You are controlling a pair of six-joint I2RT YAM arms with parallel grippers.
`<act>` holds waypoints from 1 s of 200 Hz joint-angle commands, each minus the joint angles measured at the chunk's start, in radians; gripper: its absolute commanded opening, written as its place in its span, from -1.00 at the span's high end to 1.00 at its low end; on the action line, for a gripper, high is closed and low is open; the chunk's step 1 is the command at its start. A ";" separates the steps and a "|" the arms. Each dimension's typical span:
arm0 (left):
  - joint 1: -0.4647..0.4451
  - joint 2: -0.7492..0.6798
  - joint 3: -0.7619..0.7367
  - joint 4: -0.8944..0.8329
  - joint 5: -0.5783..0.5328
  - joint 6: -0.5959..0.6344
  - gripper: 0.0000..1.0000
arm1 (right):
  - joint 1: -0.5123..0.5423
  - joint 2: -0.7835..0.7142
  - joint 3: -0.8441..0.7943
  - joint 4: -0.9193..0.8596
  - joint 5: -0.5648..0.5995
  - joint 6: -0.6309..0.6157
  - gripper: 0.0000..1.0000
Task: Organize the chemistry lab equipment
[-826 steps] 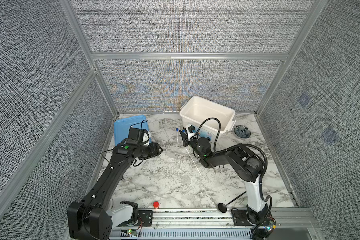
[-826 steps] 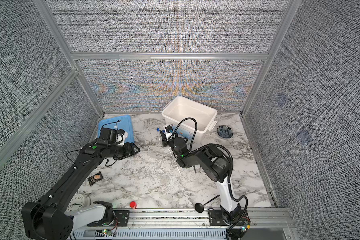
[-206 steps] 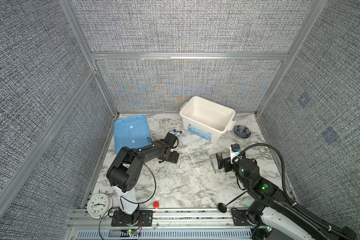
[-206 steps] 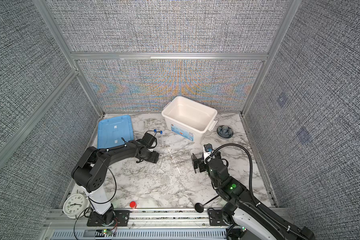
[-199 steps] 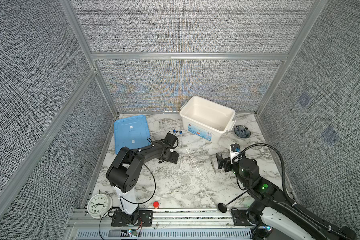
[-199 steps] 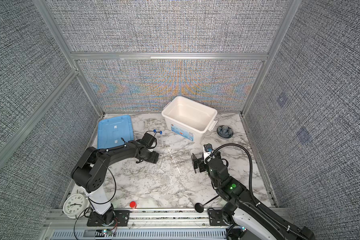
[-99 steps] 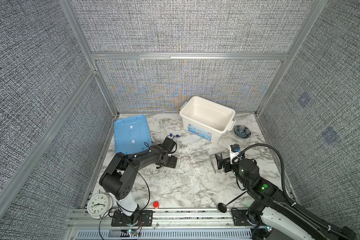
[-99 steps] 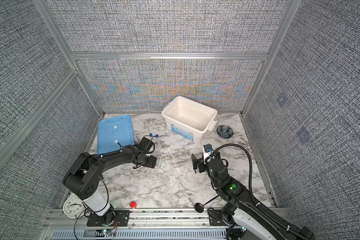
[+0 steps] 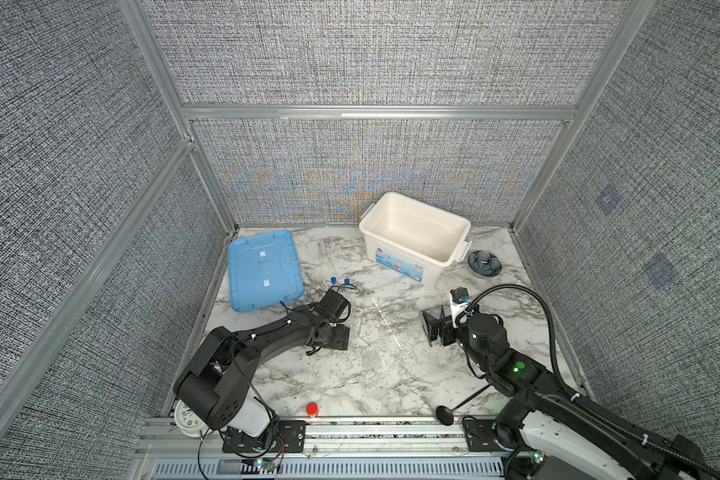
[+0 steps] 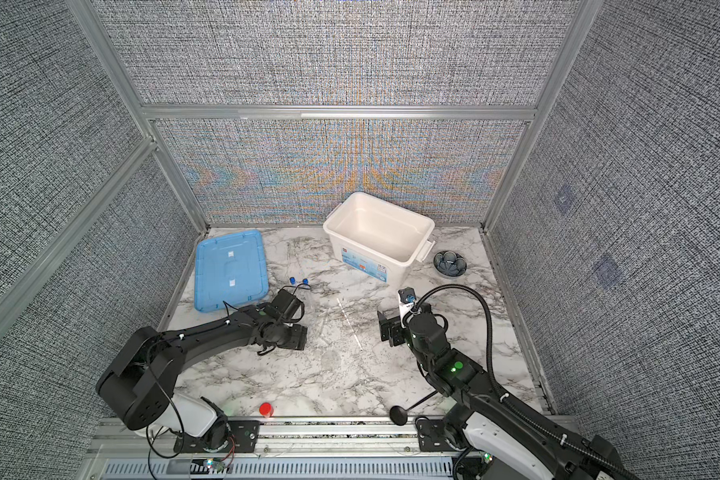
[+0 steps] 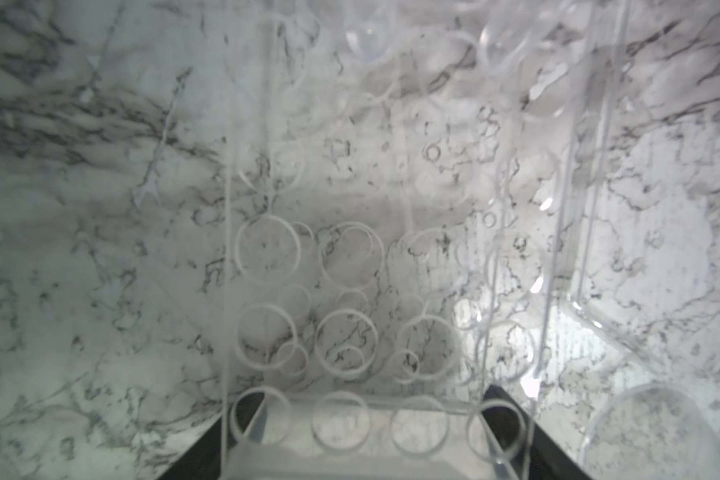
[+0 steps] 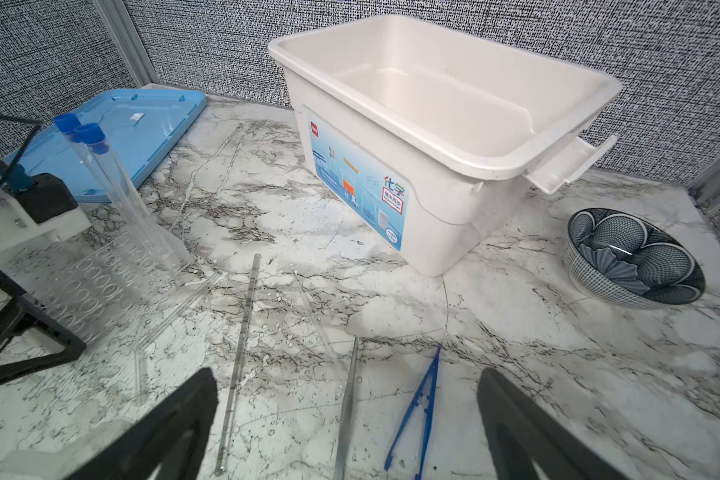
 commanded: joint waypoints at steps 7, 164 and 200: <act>-0.008 -0.013 -0.014 -0.016 -0.023 -0.037 -0.59 | 0.000 0.014 0.013 0.037 -0.025 0.021 -0.98; -0.028 -0.173 -0.051 -0.069 0.000 -0.082 -0.87 | -0.028 0.067 0.206 -0.330 -0.086 0.196 -0.98; -0.029 -0.292 -0.045 -0.152 -0.003 -0.076 -0.90 | -0.028 0.206 0.340 -0.530 -0.165 0.197 -0.94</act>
